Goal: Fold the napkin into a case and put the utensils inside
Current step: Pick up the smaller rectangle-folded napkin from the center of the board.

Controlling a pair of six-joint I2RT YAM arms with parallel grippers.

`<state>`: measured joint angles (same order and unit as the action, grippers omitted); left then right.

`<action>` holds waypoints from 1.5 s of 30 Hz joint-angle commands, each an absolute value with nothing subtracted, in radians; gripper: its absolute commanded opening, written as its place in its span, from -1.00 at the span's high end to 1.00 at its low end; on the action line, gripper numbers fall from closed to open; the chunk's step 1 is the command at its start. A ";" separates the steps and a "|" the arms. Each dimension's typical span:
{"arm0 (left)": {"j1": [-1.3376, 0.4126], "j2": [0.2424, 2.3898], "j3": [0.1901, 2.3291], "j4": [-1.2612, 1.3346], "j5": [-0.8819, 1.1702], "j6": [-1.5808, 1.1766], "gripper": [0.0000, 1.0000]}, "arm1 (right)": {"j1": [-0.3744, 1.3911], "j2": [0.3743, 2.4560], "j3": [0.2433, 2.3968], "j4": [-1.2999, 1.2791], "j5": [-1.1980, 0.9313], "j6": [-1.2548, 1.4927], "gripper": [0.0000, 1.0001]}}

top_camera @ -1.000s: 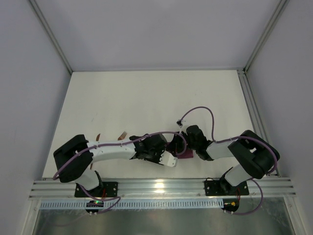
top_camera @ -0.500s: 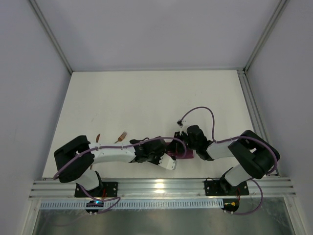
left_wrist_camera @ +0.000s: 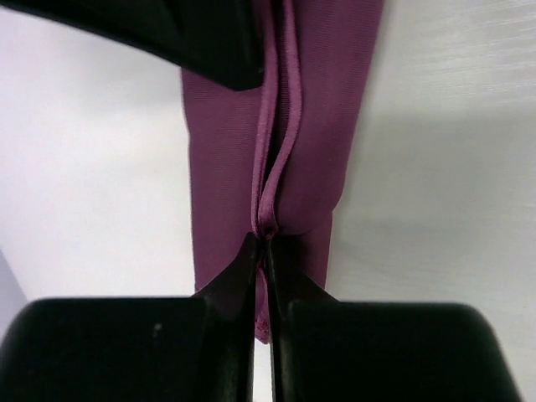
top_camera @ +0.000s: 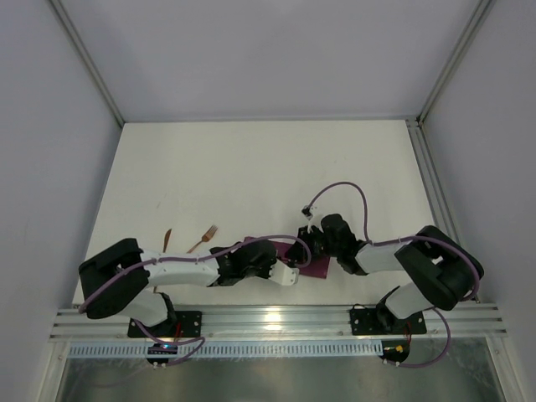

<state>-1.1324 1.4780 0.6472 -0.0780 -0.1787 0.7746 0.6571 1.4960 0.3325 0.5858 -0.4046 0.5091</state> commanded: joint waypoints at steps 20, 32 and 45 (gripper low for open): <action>-1.131 1.402 0.584 0.156 -0.245 0.673 1.00 | 0.761 1.493 0.417 0.726 -0.428 0.440 0.12; -1.124 1.422 0.614 0.121 -0.230 0.623 1.00 | 0.816 1.585 0.408 0.845 -0.350 0.521 0.10; -1.091 1.430 0.647 0.081 -0.196 0.558 1.00 | 0.821 1.634 0.428 0.854 -0.301 0.584 0.34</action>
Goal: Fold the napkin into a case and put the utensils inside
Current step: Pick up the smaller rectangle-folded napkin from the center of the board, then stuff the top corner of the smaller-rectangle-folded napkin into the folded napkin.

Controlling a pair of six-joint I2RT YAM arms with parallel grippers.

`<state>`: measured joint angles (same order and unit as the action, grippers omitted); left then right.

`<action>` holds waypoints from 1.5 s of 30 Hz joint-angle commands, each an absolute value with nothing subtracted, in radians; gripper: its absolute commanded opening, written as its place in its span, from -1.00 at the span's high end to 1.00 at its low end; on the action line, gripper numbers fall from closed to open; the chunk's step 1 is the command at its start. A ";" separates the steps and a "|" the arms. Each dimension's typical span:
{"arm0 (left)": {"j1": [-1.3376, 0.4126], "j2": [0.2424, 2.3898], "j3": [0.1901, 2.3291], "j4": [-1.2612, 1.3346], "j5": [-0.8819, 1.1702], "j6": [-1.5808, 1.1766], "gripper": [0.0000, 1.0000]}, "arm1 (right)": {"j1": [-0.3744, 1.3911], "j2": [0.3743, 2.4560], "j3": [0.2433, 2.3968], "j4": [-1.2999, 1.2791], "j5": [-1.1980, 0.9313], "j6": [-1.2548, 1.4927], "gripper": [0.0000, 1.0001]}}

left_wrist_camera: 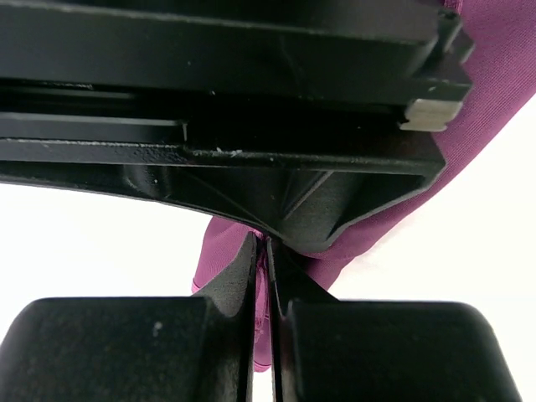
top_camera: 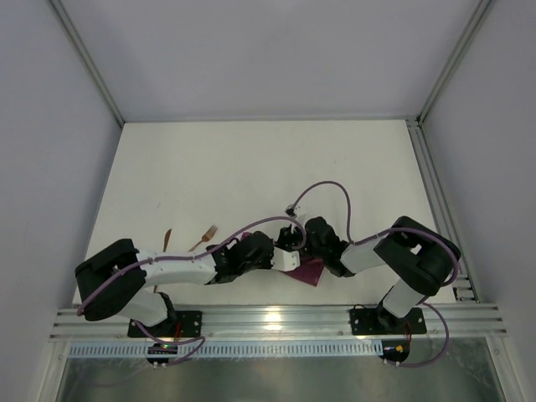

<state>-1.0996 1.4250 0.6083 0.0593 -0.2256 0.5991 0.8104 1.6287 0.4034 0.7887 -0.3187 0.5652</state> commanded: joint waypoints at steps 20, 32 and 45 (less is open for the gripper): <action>-1.058 1.402 0.666 0.019 -0.143 0.505 1.00 | 0.845 1.677 0.449 0.880 -0.270 0.612 0.72; -1.032 1.404 0.681 0.002 -0.089 0.483 1.00 | 0.844 1.641 0.436 0.867 -0.272 0.604 0.88; -0.980 1.327 0.793 -0.271 0.086 0.502 0.65 | 0.821 1.686 0.443 0.882 -0.333 0.594 0.94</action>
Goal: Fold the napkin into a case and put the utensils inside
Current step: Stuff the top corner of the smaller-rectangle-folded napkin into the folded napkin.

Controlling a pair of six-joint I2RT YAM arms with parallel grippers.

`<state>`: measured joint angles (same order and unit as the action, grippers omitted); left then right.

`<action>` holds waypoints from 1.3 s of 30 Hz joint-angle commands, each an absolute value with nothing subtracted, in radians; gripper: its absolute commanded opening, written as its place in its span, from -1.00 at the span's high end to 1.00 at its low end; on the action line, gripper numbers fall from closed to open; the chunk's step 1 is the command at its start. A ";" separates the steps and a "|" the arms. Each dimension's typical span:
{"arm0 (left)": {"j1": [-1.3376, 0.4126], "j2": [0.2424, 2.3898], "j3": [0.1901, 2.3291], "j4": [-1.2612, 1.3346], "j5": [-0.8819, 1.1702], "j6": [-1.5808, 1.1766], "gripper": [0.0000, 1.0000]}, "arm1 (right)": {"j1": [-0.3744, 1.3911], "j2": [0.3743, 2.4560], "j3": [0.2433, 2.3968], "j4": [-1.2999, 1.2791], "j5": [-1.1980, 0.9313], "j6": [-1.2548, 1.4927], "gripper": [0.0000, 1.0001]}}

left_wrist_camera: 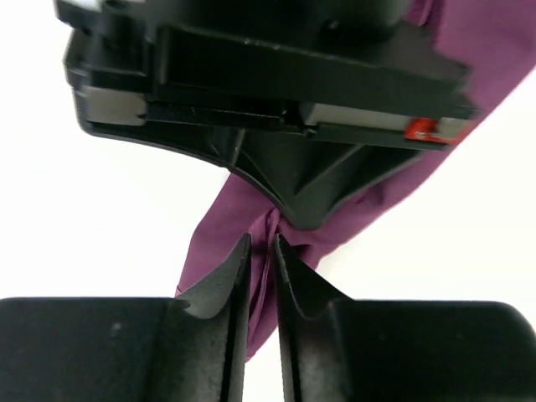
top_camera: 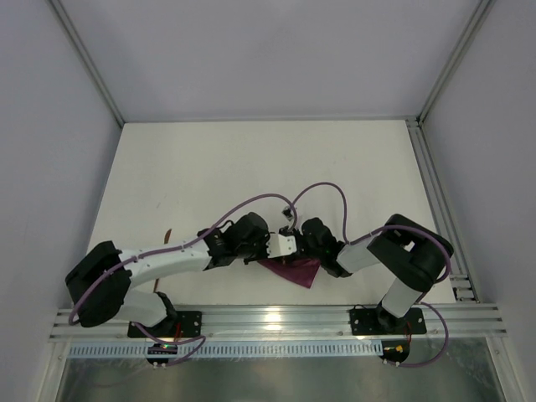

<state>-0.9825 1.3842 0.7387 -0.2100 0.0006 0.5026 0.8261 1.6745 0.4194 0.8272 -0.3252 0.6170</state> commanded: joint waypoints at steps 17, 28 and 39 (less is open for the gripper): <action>-0.695 1.428 0.976 -0.360 0.293 0.636 0.46 | 0.819 1.684 0.465 0.834 -0.360 0.548 0.94; -0.695 1.471 0.854 -0.446 0.477 0.880 0.22 | 0.819 1.687 0.469 0.834 -0.370 0.549 0.94; -0.710 1.476 0.785 -0.387 0.396 0.973 0.12 | 0.818 1.694 0.477 0.834 -0.377 0.551 0.94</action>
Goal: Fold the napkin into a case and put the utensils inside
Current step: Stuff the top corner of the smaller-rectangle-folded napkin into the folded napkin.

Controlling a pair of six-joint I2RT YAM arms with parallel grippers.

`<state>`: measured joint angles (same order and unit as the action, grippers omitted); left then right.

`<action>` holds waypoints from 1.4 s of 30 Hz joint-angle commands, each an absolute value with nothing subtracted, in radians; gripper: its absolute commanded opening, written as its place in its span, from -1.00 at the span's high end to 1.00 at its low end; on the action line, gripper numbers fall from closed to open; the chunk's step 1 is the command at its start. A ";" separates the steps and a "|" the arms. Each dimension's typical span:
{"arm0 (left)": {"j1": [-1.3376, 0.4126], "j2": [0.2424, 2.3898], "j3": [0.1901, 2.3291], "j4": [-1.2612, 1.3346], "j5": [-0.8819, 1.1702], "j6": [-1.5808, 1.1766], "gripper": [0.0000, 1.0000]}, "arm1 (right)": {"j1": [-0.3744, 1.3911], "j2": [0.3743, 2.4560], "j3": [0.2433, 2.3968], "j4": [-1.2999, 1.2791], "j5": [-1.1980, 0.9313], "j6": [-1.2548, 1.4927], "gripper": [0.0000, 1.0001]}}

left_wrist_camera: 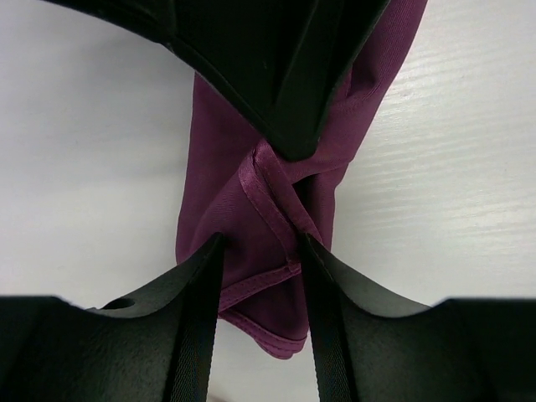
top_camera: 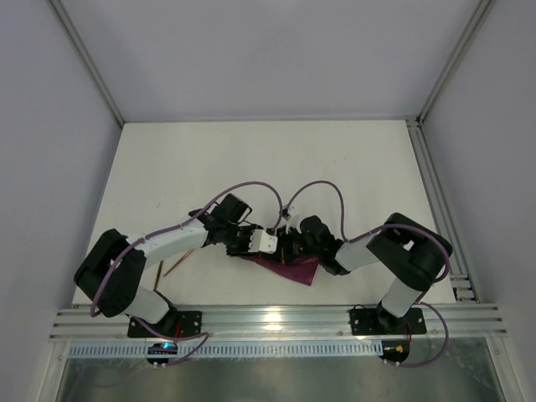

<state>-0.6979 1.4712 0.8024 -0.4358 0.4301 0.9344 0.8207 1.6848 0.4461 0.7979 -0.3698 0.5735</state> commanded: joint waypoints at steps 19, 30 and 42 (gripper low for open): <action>-0.765 1.444 0.635 -0.078 0.218 0.986 0.00 | 0.816 1.692 0.522 0.779 -0.505 0.495 0.94; -0.784 1.433 0.588 -0.029 0.242 1.158 -0.04 | 0.796 1.709 0.540 0.738 -0.580 0.473 0.94; -0.798 1.488 0.618 -0.045 0.265 1.145 0.69 | 0.793 1.713 0.558 0.713 -0.588 0.465 0.94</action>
<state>-0.7948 1.4670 0.6178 -0.0601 0.2539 1.1599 0.7937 1.7111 0.5312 0.6937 -0.5457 0.4789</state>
